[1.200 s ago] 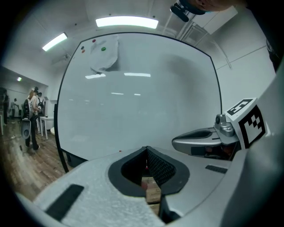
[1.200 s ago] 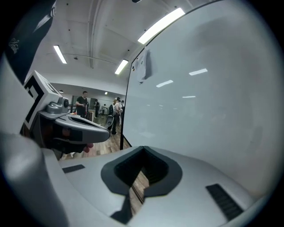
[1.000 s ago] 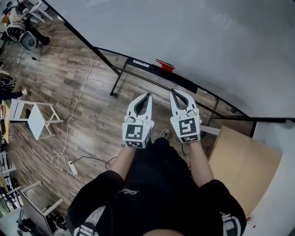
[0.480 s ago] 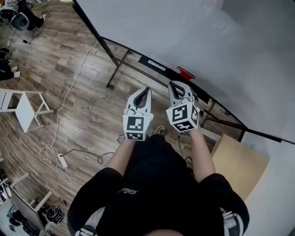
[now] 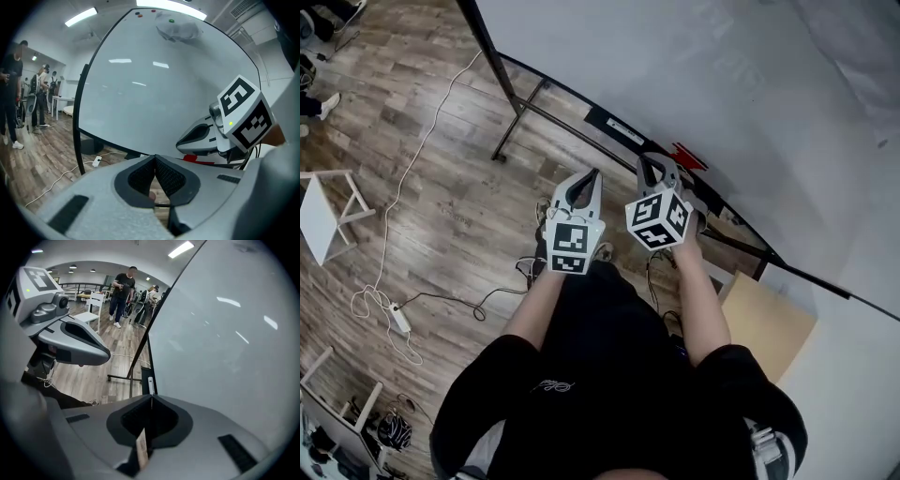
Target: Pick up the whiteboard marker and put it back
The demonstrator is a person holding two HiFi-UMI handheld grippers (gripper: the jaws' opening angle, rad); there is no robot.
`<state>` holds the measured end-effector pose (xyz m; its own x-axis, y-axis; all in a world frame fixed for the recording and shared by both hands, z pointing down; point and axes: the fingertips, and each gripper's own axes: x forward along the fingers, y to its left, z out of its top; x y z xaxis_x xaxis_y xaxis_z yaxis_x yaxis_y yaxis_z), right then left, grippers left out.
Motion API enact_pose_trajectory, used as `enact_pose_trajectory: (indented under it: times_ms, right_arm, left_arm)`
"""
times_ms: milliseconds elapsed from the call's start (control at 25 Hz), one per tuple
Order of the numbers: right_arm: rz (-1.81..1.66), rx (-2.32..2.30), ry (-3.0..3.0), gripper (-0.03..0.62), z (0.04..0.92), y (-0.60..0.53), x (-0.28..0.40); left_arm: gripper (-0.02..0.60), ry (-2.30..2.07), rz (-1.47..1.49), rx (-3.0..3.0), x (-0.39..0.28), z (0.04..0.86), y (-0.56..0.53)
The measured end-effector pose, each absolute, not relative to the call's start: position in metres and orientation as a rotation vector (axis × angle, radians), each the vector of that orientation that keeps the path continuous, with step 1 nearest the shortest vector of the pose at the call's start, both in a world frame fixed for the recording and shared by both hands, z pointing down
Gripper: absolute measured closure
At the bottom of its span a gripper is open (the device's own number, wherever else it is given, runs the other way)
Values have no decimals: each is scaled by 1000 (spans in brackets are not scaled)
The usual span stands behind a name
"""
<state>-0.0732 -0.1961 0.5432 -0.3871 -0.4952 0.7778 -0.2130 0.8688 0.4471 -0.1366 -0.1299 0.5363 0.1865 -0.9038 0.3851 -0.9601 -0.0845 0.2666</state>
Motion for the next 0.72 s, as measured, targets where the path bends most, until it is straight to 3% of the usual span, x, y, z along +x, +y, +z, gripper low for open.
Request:
enact_pose_trajectory:
  times_ms: [720]
  right_arm:
    - [-325, 458, -1787, 588, 615, -243, -93]
  left_arm:
    - [577, -1714, 242, 1950, -196, 580, -160]
